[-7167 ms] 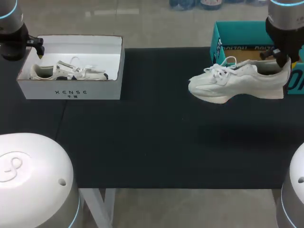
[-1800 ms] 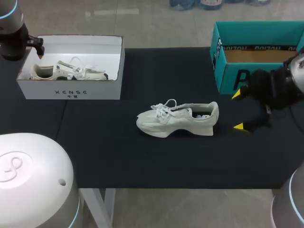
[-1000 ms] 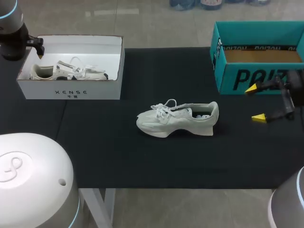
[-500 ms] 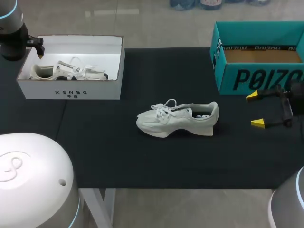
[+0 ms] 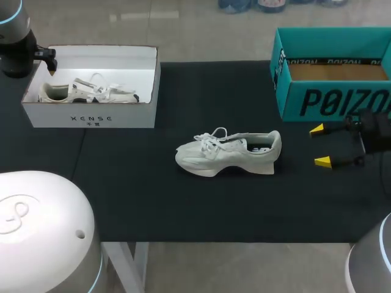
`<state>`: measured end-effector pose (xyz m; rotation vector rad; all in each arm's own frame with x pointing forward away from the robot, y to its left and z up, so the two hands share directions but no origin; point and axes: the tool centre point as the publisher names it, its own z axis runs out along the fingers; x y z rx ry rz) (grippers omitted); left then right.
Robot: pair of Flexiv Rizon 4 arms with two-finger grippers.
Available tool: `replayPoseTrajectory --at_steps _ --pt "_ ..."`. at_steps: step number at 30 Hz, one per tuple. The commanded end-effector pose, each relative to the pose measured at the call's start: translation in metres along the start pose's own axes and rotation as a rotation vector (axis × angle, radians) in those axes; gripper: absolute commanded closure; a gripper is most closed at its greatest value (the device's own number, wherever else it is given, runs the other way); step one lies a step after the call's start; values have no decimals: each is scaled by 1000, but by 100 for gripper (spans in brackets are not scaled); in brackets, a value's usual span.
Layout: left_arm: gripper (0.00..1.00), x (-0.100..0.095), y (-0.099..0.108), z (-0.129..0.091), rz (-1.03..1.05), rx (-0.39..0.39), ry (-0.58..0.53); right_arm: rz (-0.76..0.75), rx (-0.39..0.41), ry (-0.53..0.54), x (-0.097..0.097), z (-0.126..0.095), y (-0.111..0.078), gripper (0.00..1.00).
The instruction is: Take the shoe out of the shoebox, open the shoe tongue, remove and reinsert the insole, then place the shoe into the shoebox
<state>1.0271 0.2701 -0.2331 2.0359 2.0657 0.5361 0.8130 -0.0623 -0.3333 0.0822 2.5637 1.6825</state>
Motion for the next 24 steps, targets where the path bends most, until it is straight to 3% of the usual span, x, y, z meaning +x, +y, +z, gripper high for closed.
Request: replayPoseTrajectory --at_steps 1,24 --pt "0 0 0 0 0 -1 0 3 0 23 -13 7 -7 0" --pt "0 0 0 0 0 -1 0 -44 -51 -48 -13 50 -44 0"
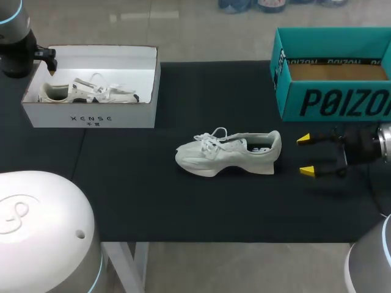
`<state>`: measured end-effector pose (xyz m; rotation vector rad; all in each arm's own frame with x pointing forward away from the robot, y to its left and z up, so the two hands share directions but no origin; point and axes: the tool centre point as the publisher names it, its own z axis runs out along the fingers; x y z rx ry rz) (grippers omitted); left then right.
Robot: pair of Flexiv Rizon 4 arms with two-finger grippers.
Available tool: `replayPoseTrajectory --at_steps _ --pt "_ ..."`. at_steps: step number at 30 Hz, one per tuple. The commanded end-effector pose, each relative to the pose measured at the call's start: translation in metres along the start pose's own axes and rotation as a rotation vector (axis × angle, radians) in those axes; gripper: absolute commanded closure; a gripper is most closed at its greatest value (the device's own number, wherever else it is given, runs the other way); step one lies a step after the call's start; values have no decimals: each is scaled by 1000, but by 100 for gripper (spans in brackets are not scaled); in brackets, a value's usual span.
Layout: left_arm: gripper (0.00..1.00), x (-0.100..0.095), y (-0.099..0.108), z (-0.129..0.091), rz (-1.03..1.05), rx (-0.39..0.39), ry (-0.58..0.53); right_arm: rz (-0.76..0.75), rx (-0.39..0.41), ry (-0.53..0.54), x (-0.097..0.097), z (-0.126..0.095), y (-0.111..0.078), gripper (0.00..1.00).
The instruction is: Take the shoe out of the shoebox, open the shoe tongue, remove and reinsert the insole, then place the shoe into the shoebox
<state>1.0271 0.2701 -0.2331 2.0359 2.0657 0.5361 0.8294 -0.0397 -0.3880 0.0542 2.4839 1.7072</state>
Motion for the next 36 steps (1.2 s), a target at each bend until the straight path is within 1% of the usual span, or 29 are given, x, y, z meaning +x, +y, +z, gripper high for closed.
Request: replayPoseTrajectory --at_steps 1,4,8,9,12,18,23,26,33,36 --pt "0 0 0 0 0 -1 0 -3 -7 -14 1 7 -2 0" --pt "0 0 0 0 0 -1 0 -8 -13 -18 -2 13 -3 0" --pt "0 0 0 0 0 -1 0 -11 -21 -15 -11 20 -9 0" --pt "0 0 0 0 0 -1 0 -11 -24 -13 -11 22 -7 0" --pt "0 0 0 0 0 -1 0 -12 -28 -8 -18 29 -10 0" --pt "0 0 0 0 0 -1 0 -17 -37 7 -30 41 -9 0" --pt "0 0 0 0 0 -1 0 -21 -47 23 -28 53 -4 0" --pt "0 0 0 0 0 -1 0 -20 -51 33 -30 60 -8 0" --pt "0 0 0 0 0 -1 0 -21 -59 50 -29 77 -5 0" --pt "0 0 0 0 0 -1 0 -19 -63 54 -31 82 -7 0"
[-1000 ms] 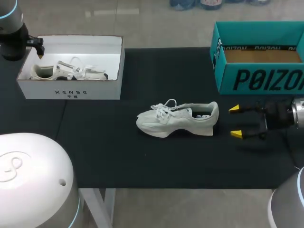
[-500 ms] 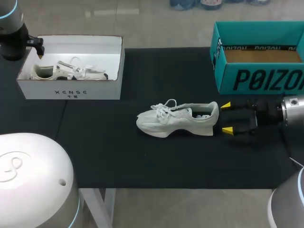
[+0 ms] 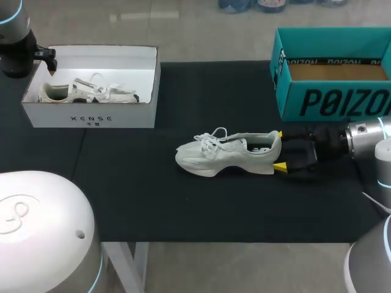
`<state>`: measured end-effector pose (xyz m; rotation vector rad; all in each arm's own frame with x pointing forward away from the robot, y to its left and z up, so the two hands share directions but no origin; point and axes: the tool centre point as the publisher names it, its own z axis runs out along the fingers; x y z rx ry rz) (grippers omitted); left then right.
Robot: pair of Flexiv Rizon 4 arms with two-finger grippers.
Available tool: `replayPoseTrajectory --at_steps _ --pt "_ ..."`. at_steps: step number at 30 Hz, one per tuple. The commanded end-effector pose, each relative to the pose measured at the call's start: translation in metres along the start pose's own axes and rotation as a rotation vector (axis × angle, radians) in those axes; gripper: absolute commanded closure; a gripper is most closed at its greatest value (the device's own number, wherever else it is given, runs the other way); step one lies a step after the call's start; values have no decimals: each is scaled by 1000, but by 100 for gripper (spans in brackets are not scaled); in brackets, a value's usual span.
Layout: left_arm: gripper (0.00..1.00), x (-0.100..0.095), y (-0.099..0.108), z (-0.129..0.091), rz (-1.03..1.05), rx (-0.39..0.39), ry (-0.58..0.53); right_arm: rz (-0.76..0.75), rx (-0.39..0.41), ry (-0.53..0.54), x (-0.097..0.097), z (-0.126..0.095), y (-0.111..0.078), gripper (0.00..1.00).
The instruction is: Take the shoe out of the shoebox, open the shoe tongue, remove and reinsert the insole, then place the shoe into the shoebox
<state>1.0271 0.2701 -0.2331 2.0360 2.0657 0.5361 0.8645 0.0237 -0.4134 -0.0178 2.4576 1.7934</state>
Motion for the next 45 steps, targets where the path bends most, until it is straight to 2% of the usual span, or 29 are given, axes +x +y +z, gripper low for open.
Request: replayPoseTrajectory --at_steps 1,23,24,25,26,45 --pt "0 0 0 0 0 -1 0 3 -5 6 -5 11 -6 0" --pt "0 0 0 0 0 -1 0 25 -15 17 0 25 -11 0" --pt "0 0 0 0 0 -1 0 29 -24 19 1 26 -11 51" --pt "0 0 0 0 0 -1 0 26 -34 24 1 27 -12 69" --pt "0 0 0 0 0 -1 0 22 -39 32 2 29 -13 100" --pt "0 0 0 0 0 -1 0 22 -39 32 2 29 -13 100"
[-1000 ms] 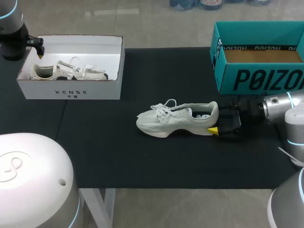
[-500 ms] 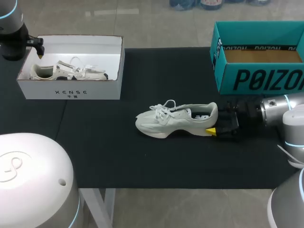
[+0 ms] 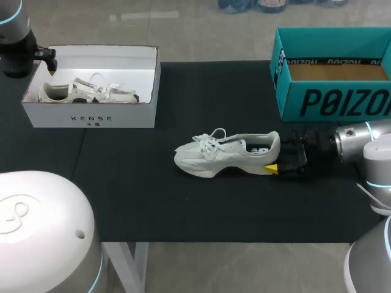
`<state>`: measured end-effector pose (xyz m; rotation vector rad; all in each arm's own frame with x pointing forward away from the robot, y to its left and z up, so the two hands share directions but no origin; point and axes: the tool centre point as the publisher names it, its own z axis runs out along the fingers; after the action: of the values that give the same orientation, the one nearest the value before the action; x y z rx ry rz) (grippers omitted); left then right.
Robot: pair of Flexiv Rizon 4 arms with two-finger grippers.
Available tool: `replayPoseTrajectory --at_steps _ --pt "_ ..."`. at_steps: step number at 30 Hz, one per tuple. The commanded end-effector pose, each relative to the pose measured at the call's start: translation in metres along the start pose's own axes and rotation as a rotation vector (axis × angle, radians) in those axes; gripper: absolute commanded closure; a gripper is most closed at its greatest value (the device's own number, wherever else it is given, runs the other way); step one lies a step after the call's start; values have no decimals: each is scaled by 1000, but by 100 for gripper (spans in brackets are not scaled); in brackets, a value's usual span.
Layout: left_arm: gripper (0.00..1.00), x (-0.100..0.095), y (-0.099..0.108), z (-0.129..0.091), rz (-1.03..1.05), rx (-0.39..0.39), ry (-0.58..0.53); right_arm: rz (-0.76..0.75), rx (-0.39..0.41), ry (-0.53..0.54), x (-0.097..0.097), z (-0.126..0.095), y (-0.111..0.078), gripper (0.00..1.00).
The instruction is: Take the shoe out of the shoebox, open the shoe tongue, remove and reinsert the insole, then place the shoe into the shoebox
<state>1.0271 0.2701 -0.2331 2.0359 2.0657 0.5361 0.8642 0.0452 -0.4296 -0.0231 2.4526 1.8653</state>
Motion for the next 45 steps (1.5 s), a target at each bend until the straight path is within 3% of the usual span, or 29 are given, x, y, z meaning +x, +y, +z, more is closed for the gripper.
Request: replayPoseTrajectory --at_steps 1,7,14,18,22,23,25,27,42,43,45 --pt "0 -14 -1 -5 14 -9 -18 0 1 0 -1 3 -5 100" --pt "0 -100 -15 -36 23 4 -68 0 1 0 -1 3 -5 100" --pt "0 -185 -57 -54 26 87 -64 0 1 0 -1 3 -5 100" --pt "0 -221 -82 -65 41 88 -63 0 1 0 -1 3 -5 100" --pt "0 -246 -99 -69 -14 142 -72 0 1 0 -1 3 -5 100" --pt "0 -251 -102 -69 -63 157 -42 0 1 0 -1 3 -5 100" --pt "0 -258 -106 -66 -282 189 133 0 1 0 -1 3 -5 100" --pt "0 -276 -118 -77 -291 163 85 0 1 0 -1 3 -5 100" --pt "0 -276 -118 -77 -291 163 85 0 1 0 -1 3 -5 100" --pt "0 -280 -102 -77 -485 225 86 0 1 0 -1 3 -5 100" --pt "0 -269 -95 -79 -877 370 62 0 1 0 -1 3 -5 100"
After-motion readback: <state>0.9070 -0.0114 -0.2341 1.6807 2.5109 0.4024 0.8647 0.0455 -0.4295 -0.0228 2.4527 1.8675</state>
